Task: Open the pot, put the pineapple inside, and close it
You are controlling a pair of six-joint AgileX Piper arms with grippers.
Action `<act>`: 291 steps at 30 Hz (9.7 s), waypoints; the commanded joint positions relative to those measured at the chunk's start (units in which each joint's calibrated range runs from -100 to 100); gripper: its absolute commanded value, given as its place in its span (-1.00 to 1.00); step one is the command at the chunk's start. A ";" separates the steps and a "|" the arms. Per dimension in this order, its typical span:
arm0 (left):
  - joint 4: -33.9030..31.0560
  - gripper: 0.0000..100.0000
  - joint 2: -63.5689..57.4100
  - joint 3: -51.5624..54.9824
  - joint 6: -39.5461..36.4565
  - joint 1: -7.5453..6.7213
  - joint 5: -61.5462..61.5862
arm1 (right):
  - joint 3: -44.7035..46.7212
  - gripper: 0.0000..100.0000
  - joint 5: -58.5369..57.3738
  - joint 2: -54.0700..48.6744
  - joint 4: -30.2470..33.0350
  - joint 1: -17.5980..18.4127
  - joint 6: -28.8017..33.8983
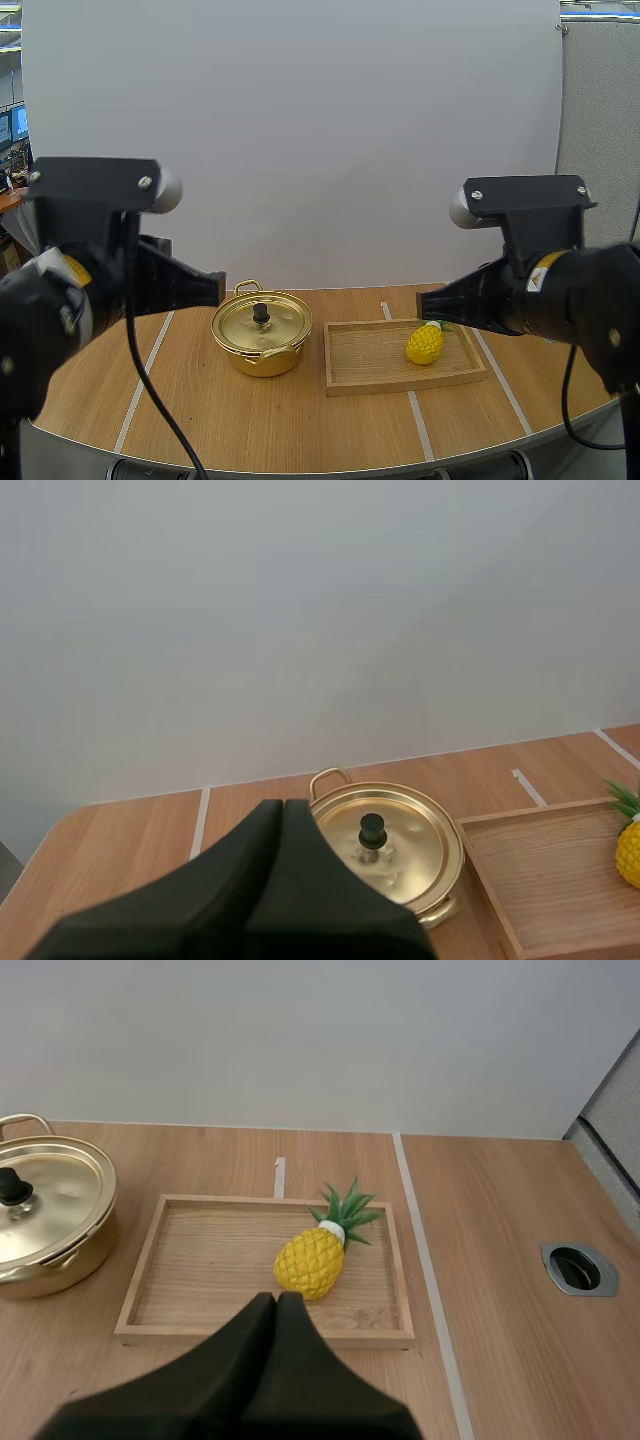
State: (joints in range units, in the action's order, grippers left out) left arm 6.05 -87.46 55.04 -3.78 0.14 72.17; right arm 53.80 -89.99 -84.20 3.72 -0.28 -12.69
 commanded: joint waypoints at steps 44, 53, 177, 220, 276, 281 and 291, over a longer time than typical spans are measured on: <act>21.57 1.00 36.42 -1.22 35.59 0.27 -9.67 | -0.36 1.00 6.78 15.04 -6.53 -0.19 -0.35; 22.57 1.00 52.86 -6.89 38.75 0.19 -8.59 | -0.36 1.00 6.78 15.04 -6.53 -0.19 -0.35; 5.30 -1.00 60.57 -76.06 31.97 -2.75 -29.96 | -0.36 1.00 7.46 15.04 -8.54 -0.19 -0.35; 5.30 -1.00 60.57 -76.06 31.97 -2.75 -31.08 | -15.08 1.00 11.15 59.50 10.21 -0.19 42.54; 5.30 -1.00 60.57 -76.06 31.97 -2.75 -31.08 | -15.24 1.00 26.34 85.61 8.99 0.21 45.99; 5.30 -1.00 60.57 -76.06 31.97 -2.75 -31.08 | -15.24 0.51 25.78 85.61 8.99 0.21 45.89; 5.30 -1.00 60.57 -76.06 31.97 -2.75 -31.08 | -15.24 -0.03 26.64 85.50 6.76 0.21 45.89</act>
State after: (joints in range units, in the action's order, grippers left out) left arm 10.87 -26.44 -20.24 28.35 -2.52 43.05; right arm 38.85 -63.35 1.71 11.89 -0.12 33.00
